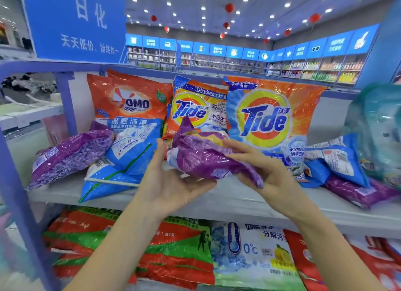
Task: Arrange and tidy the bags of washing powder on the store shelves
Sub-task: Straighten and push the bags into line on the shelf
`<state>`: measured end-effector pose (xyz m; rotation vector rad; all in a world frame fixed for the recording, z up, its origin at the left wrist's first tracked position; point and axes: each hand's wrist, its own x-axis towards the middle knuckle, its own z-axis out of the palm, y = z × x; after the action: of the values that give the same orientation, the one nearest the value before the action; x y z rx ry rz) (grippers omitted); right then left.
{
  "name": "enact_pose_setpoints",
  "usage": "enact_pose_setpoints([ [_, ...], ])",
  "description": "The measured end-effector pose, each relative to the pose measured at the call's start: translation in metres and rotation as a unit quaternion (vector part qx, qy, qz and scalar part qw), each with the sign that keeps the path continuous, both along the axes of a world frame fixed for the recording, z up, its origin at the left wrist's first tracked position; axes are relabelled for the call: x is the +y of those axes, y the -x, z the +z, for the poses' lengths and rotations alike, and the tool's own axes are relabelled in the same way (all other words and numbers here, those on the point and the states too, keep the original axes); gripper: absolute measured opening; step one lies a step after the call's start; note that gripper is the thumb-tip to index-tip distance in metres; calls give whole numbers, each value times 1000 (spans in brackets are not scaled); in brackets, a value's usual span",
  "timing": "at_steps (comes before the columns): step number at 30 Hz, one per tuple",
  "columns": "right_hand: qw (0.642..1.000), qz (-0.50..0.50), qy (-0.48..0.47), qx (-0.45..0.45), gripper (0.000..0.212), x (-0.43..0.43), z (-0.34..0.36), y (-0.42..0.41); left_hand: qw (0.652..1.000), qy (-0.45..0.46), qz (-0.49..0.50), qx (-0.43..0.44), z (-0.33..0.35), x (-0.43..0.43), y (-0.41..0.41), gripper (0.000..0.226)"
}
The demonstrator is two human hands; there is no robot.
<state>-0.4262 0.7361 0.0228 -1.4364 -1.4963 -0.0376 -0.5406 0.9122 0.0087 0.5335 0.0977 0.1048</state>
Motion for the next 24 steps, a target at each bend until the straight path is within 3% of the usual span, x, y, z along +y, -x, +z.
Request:
enact_pose_setpoints([
  [3, 971, -88, 87, -203, 48, -20, -9, -4, 999, -36, 5, -19, 1, -2, -12, 92],
  [4, 960, -105, 122, -231, 57, -25, -6, -4, 999, -43, 6, -24, 2, -2, -15, 98],
  [6, 959, -80, 210, -174, 69, -37, 2, 1, 997, -75, 18, -23, 3, -2, -21, 103],
  [8, 976, -51, 208, -46, 87, -48, 16, 1, 992, -124, 30, -17, 5, -5, -27, 92],
  [9, 986, -65, 151, 8, 81, -50, 21, -3, 989, -144, 34, -15, 5, -7, -30, 84],
  [11, 986, -152, 18, 72, 43, -48, 27, -15, 986, -164, 24, -32, 7, -13, -34, 73],
  [13, 976, -207, 3, 71, 26, -36, 37, -29, 984, -174, 0, -49, 11, -21, -37, 64],
  [17, 976, -187, 108, 15, 40, -16, 69, -41, 971, -228, -49, -56, 21, -41, -38, 39],
  [19, 976, -164, 146, 8, 34, -16, 81, -39, 966, -243, -64, -57, 23, -46, -39, 37],
  [24, 974, -217, 42, -42, 31, -11, 85, -40, 968, -227, -72, -79, 26, -50, -36, 47],
])
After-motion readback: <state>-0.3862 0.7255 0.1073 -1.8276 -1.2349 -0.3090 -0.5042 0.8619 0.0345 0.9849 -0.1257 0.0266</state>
